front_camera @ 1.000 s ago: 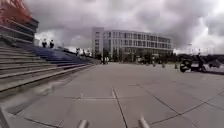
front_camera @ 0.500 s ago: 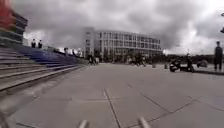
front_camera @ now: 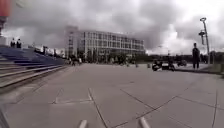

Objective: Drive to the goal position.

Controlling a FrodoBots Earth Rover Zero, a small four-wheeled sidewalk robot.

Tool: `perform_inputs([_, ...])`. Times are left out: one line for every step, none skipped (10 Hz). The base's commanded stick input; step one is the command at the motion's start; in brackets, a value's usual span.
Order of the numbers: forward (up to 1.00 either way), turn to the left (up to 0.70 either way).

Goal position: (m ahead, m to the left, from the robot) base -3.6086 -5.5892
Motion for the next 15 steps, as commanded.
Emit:
perform_inputs([0.0, -0.5])
perform_inputs([0.0, -0.5])
perform_inputs([0.0, -0.5])
perform_inputs([0.0, -0.5])
perform_inputs([0.0, -0.5])
perform_inputs([0.0, -0.5])
perform_inputs([0.0, -0.5])
perform_inputs([0.0, -0.5])
perform_inputs([0.0, -0.5])
perform_inputs([0.0, -0.5])
perform_inputs([0.0, -0.5])
perform_inputs([0.0, -0.5])
perform_inputs([0.0, -0.5])
perform_inputs([0.0, -0.5])
perform_inputs([0.0, -0.5])
